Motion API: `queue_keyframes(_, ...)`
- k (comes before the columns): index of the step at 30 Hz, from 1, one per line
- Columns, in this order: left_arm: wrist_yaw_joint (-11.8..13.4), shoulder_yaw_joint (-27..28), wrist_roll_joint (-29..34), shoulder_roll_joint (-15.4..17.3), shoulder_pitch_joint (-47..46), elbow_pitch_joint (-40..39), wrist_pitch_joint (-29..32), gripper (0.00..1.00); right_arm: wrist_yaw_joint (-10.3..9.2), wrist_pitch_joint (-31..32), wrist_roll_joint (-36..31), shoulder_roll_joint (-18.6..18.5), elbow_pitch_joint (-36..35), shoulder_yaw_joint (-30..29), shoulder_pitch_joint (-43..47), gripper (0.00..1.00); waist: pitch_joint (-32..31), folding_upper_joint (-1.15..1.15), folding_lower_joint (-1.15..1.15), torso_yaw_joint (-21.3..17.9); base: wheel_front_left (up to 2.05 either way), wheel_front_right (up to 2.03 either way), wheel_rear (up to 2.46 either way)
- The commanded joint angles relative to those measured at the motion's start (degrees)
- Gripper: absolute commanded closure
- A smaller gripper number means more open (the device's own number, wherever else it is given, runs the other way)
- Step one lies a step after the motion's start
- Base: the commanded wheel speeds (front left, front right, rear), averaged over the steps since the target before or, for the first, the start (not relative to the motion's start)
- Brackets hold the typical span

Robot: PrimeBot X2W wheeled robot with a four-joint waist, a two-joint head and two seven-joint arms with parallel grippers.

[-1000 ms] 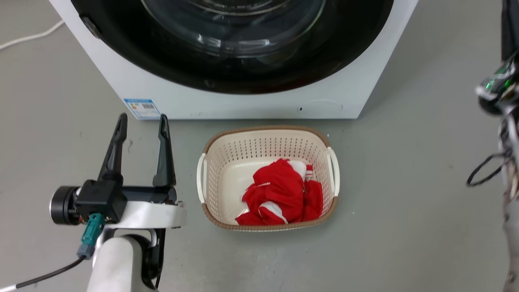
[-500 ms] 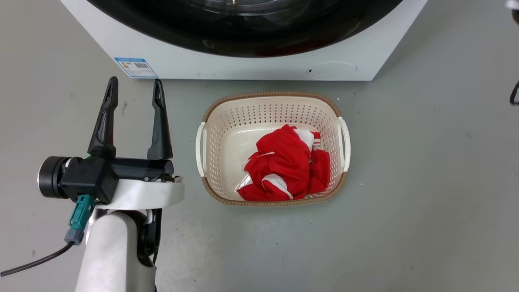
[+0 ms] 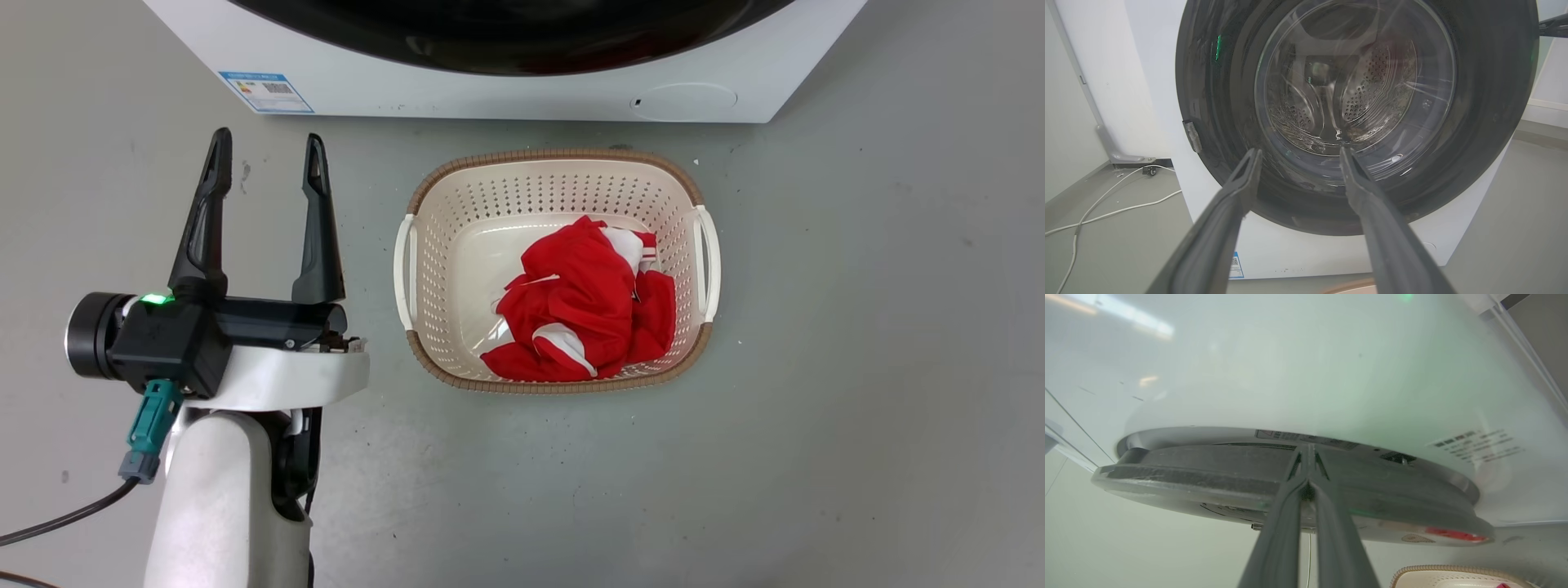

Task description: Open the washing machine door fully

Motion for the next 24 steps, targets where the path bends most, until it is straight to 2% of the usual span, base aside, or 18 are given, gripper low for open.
queue_keyframes(1,-0.21,-0.03,0.46,-0.02,-0.79,-0.29,-0.15,0.00,0.00,0.00,-0.51,0.38,0.60,0.00,-1.07,1.00,0.34,0.00,0.00,0.07,0.00,0.00,0.00)
queue_keyframes(10,-0.42,-0.49,0.51,-0.02,-1.91,-0.25,-0.15,0.00,-0.02,1.09,-2.59,2.33,4.26,-0.63,-4.71,1.00,2.16,0.00,0.00,0.50,0.00,0.00,0.00)
queue_keyframes(24,-0.05,-0.83,0.58,-0.02,-0.44,1.07,-0.15,0.00,-0.01,14.91,-0.03,3.76,0.10,-1.85,0.91,1.00,-0.30,0.00,0.00,-0.61,0.00,0.00,0.00)
